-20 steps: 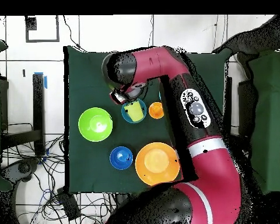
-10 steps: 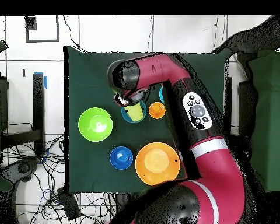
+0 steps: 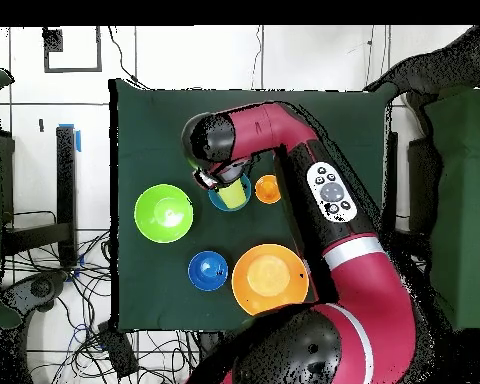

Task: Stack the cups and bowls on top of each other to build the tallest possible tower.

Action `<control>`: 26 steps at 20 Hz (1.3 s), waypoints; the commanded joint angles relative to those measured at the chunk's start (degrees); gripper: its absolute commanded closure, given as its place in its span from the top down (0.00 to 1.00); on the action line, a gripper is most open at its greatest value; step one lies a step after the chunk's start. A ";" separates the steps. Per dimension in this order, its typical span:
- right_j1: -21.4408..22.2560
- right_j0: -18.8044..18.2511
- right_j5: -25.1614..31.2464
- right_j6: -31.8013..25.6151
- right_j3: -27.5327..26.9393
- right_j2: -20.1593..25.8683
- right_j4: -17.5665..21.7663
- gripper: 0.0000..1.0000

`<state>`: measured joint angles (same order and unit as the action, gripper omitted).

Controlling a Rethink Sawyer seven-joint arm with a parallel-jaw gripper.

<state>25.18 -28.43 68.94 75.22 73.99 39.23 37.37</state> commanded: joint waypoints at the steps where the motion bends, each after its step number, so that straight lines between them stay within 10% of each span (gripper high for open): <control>1: -1.51 0.85 -4.87 -11.85 4.44 -0.96 5.46 1.00; 26: -7.77 2.45 -7.89 -12.08 1.67 -1.58 6.96 1.00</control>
<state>22.04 -27.90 64.52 75.22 75.82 39.22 38.67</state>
